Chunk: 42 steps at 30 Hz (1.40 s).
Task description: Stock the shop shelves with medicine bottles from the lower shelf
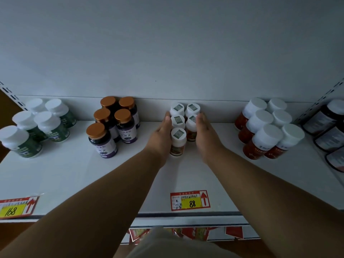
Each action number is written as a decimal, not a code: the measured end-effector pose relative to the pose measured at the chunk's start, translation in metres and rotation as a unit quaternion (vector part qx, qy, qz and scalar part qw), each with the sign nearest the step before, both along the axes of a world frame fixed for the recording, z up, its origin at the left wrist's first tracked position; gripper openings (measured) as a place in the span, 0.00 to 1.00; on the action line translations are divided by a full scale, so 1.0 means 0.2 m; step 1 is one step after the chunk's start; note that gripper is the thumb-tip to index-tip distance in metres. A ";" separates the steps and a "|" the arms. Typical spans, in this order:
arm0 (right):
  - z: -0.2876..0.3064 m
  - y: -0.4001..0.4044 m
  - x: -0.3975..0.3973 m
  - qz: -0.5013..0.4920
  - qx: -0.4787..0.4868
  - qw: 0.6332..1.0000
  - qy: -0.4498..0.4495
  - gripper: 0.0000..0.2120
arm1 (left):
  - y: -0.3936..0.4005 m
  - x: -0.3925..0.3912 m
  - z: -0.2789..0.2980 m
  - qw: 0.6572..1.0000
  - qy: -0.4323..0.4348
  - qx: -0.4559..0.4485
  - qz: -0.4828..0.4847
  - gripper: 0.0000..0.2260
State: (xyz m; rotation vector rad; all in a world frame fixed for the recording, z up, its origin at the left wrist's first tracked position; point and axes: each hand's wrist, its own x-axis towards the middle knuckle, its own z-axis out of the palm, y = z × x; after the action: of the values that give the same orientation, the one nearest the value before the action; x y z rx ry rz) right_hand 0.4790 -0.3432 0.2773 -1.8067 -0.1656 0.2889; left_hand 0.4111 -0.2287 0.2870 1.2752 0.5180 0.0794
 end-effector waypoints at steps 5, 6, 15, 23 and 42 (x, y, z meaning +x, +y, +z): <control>0.02 0.00 -0.01 -0.006 0.021 1.000 -0.020 0.19 | 0.01 0.00 -0.01 1.000 0.000 -0.005 -0.012 0.22; 0.03 0.00 -0.01 -0.006 0.015 1.000 -0.022 0.18 | 0.01 0.01 -0.02 1.000 0.001 -0.005 -0.009 0.22; 0.05 -0.08 -0.18 -0.061 -0.087 0.994 -0.038 0.26 | 0.05 -0.15 -0.03 0.991 0.007 0.127 0.034 0.20; -0.07 -0.11 -0.44 0.030 -0.175 0.970 -0.168 0.18 | 0.05 -0.33 -0.05 0.925 0.010 0.376 -0.052 0.17; -0.06 -0.09 -0.39 -0.002 -0.180 0.968 -0.177 0.16 | 0.02 -0.36 -0.04 0.924 0.026 0.381 -0.005 0.12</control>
State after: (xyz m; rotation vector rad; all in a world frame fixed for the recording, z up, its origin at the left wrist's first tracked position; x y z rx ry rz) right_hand 0.4004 -0.3621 0.2644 -2.2116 -0.3800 -0.0145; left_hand 0.3381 -0.2257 0.2795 2.0456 0.5468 0.2582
